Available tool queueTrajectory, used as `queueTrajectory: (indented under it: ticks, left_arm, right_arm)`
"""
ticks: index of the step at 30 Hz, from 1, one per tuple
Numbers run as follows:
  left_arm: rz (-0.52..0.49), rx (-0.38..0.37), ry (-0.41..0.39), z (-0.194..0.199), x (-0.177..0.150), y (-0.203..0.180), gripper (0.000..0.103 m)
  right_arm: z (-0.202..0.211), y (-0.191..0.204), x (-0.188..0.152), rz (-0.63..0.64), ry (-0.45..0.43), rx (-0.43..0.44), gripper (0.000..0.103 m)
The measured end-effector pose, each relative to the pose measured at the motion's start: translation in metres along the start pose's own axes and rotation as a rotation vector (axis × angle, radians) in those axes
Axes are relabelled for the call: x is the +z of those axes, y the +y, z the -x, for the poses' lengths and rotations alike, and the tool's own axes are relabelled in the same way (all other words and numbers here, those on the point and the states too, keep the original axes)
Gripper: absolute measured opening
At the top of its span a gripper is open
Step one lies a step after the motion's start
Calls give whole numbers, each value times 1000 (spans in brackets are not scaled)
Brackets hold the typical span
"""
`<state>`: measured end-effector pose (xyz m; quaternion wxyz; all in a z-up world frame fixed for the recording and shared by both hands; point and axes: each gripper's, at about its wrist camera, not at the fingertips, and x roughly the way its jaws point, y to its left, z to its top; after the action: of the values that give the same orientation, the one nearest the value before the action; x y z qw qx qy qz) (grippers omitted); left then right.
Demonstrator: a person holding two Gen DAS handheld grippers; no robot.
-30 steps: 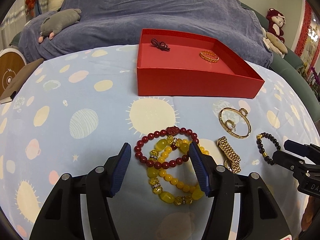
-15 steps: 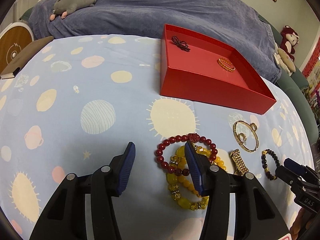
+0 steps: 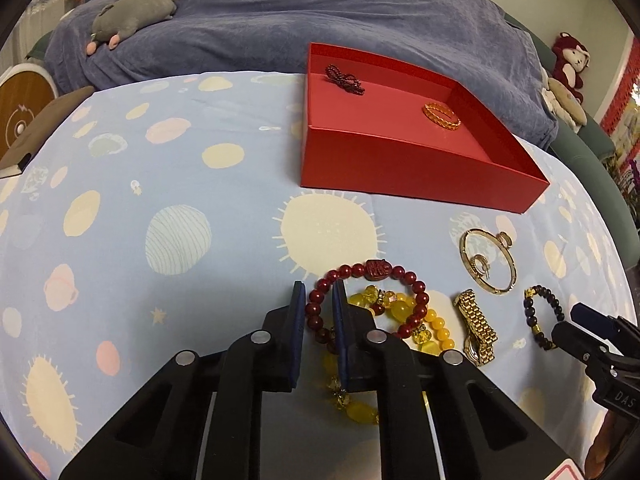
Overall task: Organize jewelry
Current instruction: 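Lower the left tool onto the red bead bracelet and close on it, then grasp the black-and-gold bead bracelet with the right tool while the left lifts the red bracelet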
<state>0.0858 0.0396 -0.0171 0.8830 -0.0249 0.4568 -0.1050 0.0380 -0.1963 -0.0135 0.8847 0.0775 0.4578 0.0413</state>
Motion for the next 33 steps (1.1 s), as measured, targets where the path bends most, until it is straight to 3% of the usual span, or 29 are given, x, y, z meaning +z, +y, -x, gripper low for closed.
queueTrajectory:
  ticks: [7, 16, 24, 28, 33]
  left_arm:
    - [-34, -15, 7, 1, -2, -11, 6]
    - [-11, -123, 1, 15, 0, -20, 6]
    - [3, -172, 1, 24, -1, -25, 6]
    - [2, -174, 5, 26, -1, -25, 6]
    - [0, -192, -7, 33, 2, -29, 6]
  right_arm:
    - [-3, -3, -2, 0, 10, -14, 60]
    - [-8, -10, 0, -26, 12, -15, 55]
    - [-12, -12, 2, -15, 8, -58, 38]
    - [-13, -10, 1, 11, 2, -93, 9]
    - [-8, -9, 4, 6, -1, -68, 8]
